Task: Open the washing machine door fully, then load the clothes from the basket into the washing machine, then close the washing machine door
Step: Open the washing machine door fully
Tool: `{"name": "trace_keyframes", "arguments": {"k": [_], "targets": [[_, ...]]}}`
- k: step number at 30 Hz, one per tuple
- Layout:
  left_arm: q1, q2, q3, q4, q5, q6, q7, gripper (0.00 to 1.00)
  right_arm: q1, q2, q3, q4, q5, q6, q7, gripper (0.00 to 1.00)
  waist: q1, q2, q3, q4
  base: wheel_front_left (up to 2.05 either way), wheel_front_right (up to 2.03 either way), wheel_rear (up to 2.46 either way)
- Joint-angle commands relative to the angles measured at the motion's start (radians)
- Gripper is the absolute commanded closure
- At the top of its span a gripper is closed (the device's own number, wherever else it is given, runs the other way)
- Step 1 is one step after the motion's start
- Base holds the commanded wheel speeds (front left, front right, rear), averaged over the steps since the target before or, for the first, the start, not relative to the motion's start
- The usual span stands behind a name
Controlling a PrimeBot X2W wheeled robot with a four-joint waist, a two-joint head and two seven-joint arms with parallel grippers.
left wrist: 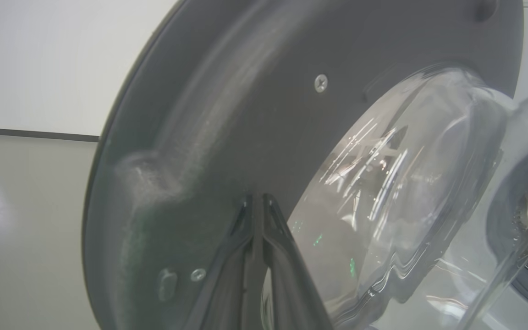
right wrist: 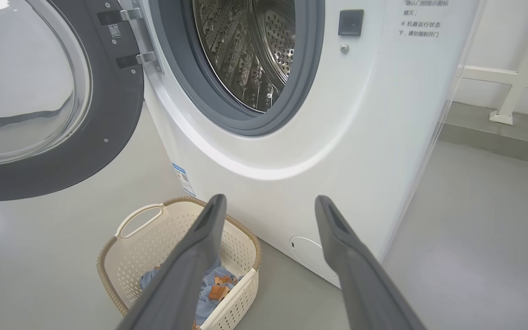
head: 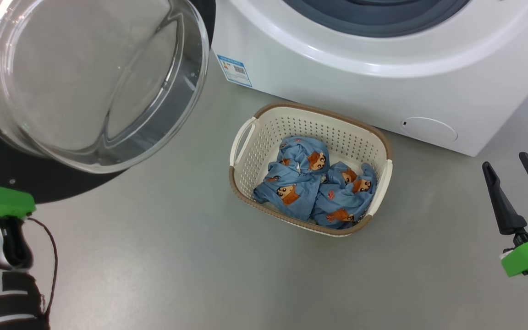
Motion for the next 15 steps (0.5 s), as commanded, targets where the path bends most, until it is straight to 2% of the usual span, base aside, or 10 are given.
{"name": "trace_keyframes", "arguments": {"k": [1, 15], "targets": [[-0.028, 0.056, 0.042, -0.006, 0.021, 0.000, -0.005, 1.00, -0.009, -0.028, 0.016, -0.018, -0.003, 0.005, -0.012, 0.00, -0.0001, 0.0000, 0.008, 0.000, 0.00, 0.00, 0.00], [-0.078, 0.076, 0.136, 0.079, 0.091, -0.017, -0.005, 1.00, -0.041, -0.038, 0.048, -0.005, 0.004, 0.005, -0.012, 0.00, -0.0001, 0.0000, 0.015, -0.008, 0.00, 0.00, 0.00]]}}
